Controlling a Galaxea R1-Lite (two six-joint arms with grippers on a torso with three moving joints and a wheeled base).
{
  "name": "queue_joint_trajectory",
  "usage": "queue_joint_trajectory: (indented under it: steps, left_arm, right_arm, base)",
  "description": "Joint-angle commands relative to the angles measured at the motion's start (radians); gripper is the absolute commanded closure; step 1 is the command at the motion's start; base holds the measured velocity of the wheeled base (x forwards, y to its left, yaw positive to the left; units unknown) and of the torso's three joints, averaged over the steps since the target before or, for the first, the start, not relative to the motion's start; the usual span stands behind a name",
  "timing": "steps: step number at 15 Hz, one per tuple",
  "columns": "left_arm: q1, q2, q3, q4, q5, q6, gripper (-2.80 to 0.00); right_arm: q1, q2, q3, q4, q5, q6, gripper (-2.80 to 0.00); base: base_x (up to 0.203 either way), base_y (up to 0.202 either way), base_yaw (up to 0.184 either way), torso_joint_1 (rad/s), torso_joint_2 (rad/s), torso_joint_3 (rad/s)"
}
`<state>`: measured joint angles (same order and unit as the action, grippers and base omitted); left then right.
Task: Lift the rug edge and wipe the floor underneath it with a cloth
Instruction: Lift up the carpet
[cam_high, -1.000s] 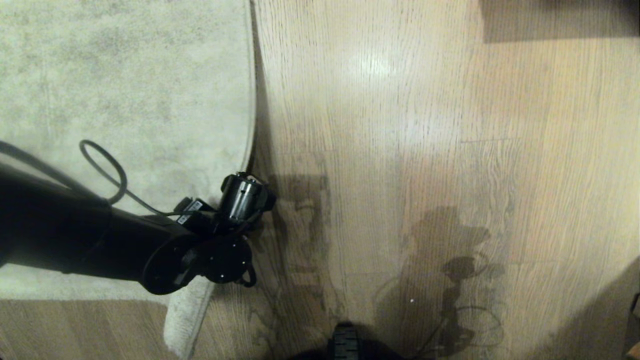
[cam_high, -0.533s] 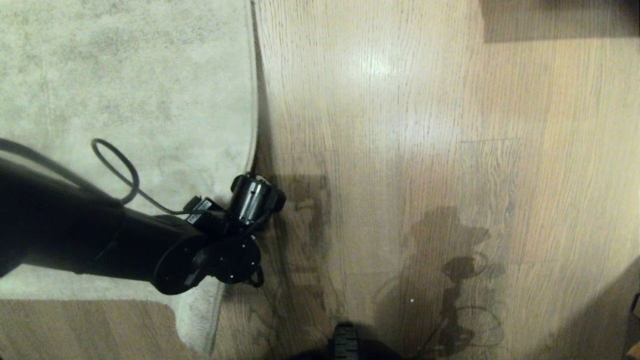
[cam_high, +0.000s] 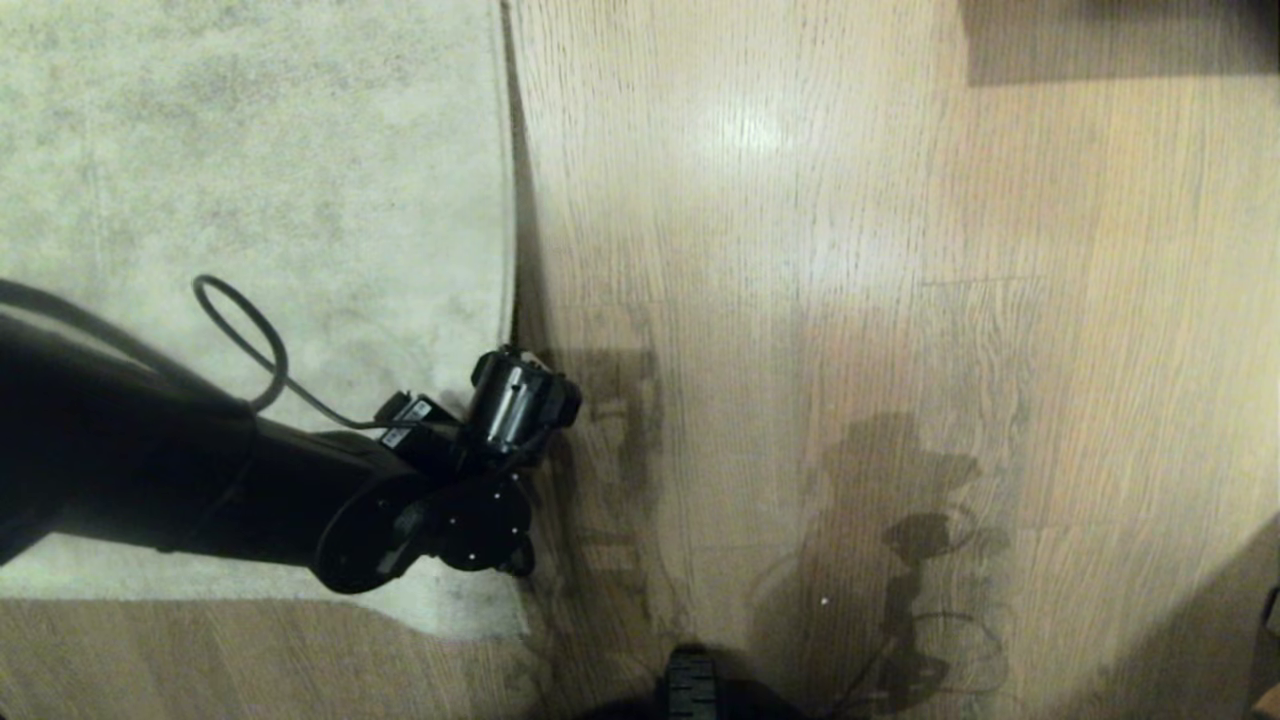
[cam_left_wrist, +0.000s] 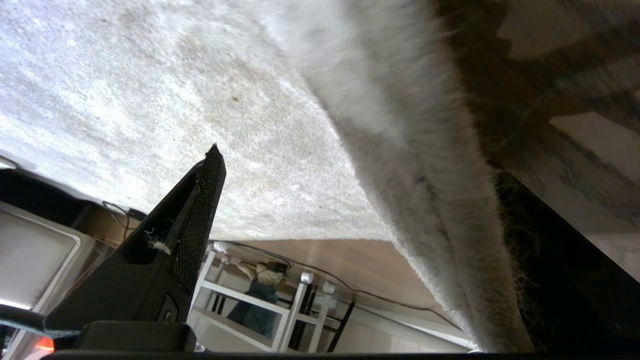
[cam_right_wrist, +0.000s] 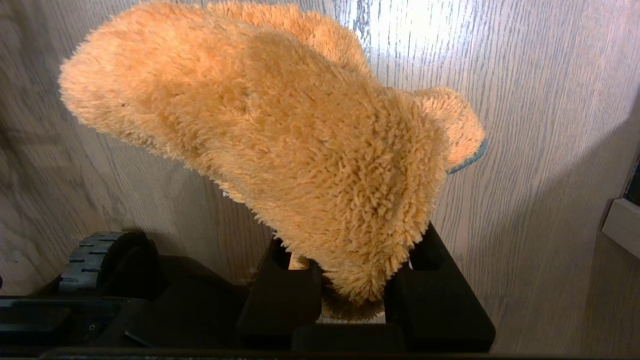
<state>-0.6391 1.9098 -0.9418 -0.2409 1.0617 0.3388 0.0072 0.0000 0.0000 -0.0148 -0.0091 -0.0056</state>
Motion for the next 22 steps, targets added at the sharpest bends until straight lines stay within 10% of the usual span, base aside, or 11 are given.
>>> queue_joint_trajectory:
  steps: [1, 3, 4, 5, 22]
  left_arm:
    - [-0.001, 0.0, 0.011, 0.0, 0.006, 0.002, -2.8]
    - [-0.001, 0.0, 0.026, -0.003, 0.009, 0.002, -2.8]
    - [-0.001, -0.002, 0.029, -0.002, 0.012, 0.002, -0.23]
    - [-0.001, 0.0, 0.029, -0.003, 0.014, 0.002, 0.0]
    - [0.015, -0.069, 0.064, 0.002, 0.05, 0.002, 0.0]
  right_arm:
    - [0.0, 0.002, 0.0, -0.001, 0.0, -0.001, 0.0]
    - [0.0, 0.002, 0.0, -0.001, 0.0, -0.001, 0.0]
    - [0.0, 0.002, 0.0, -0.001, 0.0, -0.001, 0.0]
    - [0.0, 0.002, 0.0, -0.001, 0.0, -0.001, 0.0]
    - [0.0, 0.002, 0.0, -0.002, 0.0, -0.001, 0.0]
  base:
    - [0.0, 0.0, 0.0, 0.0, 0.0, 0.0]
    - [0.0, 0.0, 0.0, 0.0, 0.0, 0.0]
    - [0.0, 0.0, 0.0, 0.0, 0.0, 0.0]
    - [0.0, 0.0, 0.0, 0.0, 0.0, 0.0]
    - [0.0, 0.0, 0.0, 0.0, 0.0, 0.0]
